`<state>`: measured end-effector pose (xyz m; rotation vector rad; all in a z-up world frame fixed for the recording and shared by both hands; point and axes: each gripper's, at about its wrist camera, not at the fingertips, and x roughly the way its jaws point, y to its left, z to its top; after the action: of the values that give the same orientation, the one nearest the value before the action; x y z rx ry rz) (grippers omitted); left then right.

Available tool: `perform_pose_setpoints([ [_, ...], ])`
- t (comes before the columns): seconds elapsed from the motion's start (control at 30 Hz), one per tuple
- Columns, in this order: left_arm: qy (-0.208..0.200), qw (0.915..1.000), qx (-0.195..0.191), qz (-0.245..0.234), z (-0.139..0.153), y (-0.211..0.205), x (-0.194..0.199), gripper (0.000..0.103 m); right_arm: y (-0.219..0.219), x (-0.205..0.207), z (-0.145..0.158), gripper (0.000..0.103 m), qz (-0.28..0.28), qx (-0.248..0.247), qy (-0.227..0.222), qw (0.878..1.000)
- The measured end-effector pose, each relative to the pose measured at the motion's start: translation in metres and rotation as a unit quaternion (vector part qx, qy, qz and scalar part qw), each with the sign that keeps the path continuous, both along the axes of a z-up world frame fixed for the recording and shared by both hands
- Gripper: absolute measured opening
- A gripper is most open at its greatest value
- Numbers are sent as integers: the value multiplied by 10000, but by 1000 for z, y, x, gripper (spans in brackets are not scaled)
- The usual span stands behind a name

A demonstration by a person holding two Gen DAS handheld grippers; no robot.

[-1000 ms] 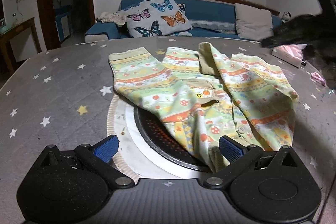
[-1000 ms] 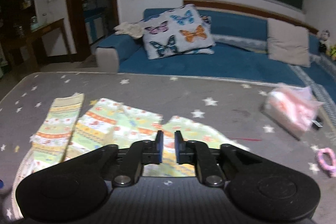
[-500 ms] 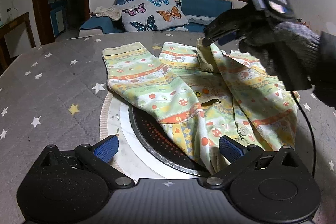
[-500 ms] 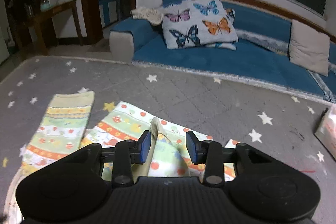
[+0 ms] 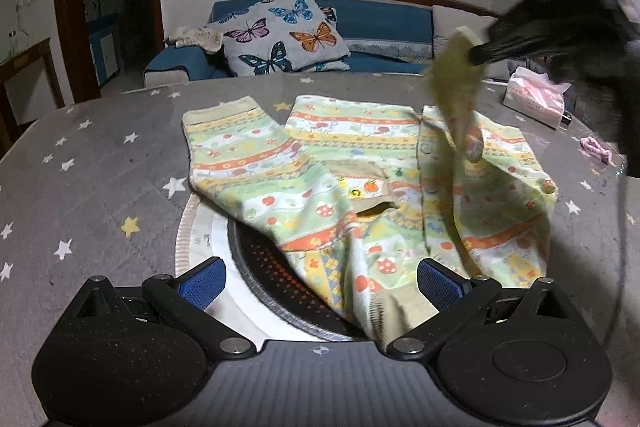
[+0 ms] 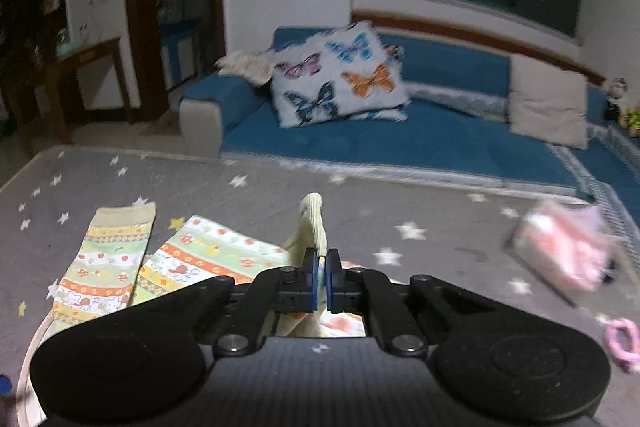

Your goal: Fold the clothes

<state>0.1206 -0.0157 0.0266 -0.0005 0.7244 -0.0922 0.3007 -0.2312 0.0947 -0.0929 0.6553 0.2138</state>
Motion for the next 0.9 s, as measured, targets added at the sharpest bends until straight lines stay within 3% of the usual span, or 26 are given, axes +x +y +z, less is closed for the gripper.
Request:
perform_pose_setpoints([
  [0.2,-51,9998,64,-166,4,-19,-1,103,-68,-61,33,3,-460,209,-319,9982],
  [0.4,-4,9990,177,-400,1,-40,-3,103,-130,-129,31,3,-970,487,-498,9928],
  [0.6,0,9976,285,-631,-1,-62,-3,103,-184,-195,9,3,-1587,553,-500,9845],
  [0.9,165,9914,530,-1181,-18,-104,-12,103,-235,-226,-69,4,-2443,802,432,9654],
])
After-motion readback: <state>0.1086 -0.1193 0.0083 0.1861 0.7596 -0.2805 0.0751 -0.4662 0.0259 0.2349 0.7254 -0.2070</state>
